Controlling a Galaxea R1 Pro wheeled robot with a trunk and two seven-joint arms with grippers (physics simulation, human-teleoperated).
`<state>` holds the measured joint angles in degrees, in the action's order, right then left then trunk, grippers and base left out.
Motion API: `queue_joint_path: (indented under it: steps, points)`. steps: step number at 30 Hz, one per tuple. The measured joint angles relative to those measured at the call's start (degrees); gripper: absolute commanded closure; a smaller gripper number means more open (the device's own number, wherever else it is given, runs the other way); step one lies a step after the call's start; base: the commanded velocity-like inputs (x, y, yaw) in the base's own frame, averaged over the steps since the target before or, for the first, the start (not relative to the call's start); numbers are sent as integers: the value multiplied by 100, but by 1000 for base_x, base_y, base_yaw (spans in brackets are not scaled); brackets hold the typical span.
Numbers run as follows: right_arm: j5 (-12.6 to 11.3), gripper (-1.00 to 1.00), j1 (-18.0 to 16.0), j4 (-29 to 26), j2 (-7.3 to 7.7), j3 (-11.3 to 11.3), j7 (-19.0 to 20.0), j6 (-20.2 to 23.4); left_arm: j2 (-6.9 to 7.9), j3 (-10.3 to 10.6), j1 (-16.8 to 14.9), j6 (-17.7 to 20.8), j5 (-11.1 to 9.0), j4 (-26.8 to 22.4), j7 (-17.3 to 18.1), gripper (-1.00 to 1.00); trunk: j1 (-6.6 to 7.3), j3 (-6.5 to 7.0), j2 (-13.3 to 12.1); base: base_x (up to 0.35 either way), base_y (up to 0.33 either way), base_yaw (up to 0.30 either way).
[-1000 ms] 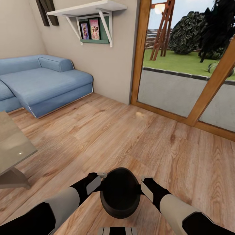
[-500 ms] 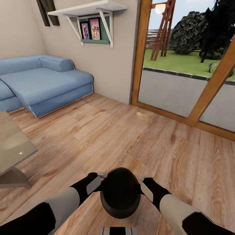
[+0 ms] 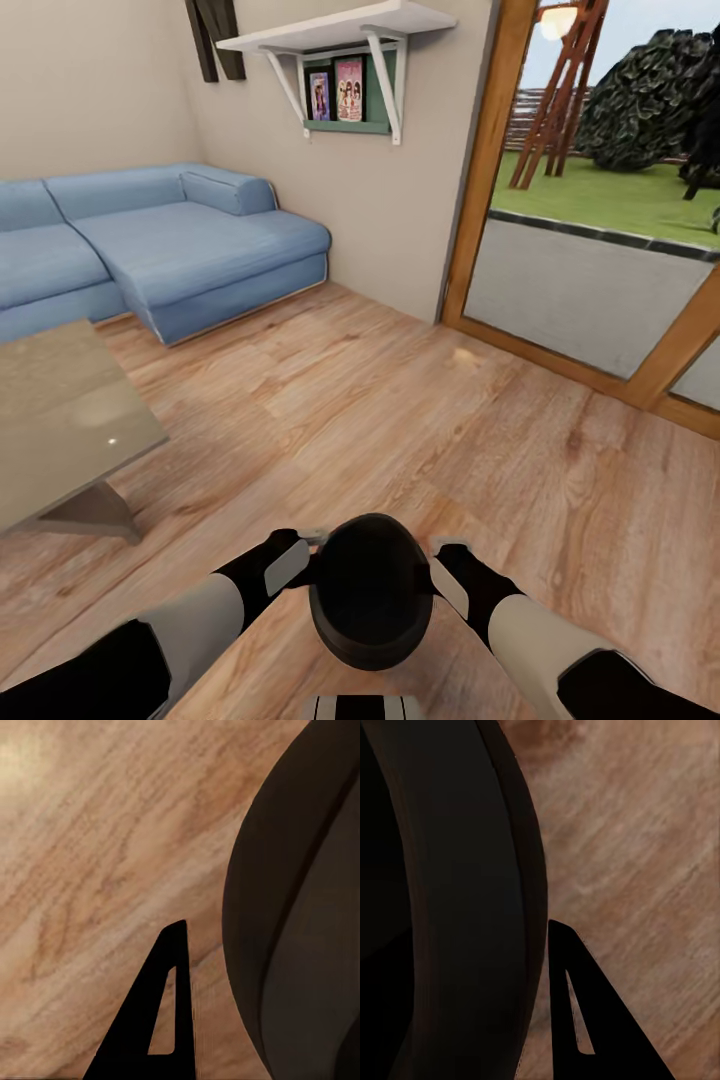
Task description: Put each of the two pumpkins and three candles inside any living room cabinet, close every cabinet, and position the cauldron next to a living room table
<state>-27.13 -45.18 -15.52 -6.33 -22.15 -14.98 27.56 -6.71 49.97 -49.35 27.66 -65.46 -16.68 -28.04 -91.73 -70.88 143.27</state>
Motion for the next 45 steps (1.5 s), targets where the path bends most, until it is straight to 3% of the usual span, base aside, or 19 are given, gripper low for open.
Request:
queue_joint_path:
  steps: [45]
  points:
    - [-57, 100, 4, -2, 5, -17, 2, -7, 7, -12, -4, -7, -21, 8, 9, 100, -1, -1, -1, 0, 0, 284]
